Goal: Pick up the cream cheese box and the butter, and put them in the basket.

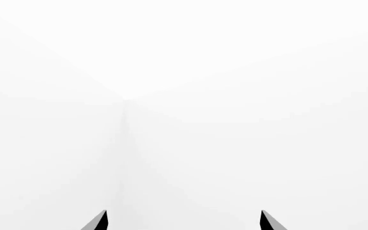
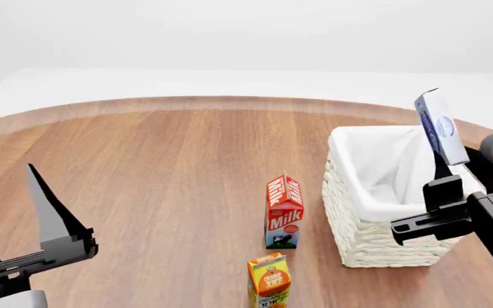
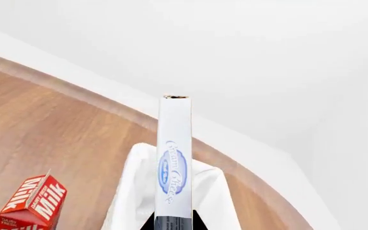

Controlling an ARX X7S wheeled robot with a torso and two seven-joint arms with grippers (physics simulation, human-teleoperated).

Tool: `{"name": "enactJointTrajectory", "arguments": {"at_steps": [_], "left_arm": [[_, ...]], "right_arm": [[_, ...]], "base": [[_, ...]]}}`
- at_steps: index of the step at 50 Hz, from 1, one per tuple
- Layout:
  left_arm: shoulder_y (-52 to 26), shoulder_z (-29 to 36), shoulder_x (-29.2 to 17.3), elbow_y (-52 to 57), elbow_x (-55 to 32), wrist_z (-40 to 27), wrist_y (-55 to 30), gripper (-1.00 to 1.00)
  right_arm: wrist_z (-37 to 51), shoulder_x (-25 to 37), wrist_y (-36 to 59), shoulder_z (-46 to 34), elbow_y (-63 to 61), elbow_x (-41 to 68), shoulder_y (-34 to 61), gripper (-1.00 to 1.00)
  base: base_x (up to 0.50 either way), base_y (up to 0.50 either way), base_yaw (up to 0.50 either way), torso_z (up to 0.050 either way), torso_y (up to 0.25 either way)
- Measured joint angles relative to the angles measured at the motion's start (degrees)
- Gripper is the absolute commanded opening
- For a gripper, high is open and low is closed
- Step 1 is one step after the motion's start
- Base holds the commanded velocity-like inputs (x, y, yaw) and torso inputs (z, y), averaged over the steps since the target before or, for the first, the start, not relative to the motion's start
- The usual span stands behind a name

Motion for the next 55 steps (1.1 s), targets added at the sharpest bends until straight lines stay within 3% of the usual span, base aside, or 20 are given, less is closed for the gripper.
{"name": "enactJointTrajectory", "arguments": {"at_steps": [31,55], "left_arm": [[-0.7,1.42,-0.2,-0.44,0.16,0.09,-0.91,1.0],[-0.69,2.03,-0.42,-0.6,0.27,-0.06,-1.03,1.0]], "right_arm": [[-15.54,-8.29,1.74,2.28,23.38,5.38,0.29,-1.0],[-20.7,-14.88,3.19,2.13,38.73,6.0,-0.34,-1.0]], "base": [[0.0,0.0,0.0,0.0,0.001],[0.0,0.0,0.0,0.0,0.0]]}}
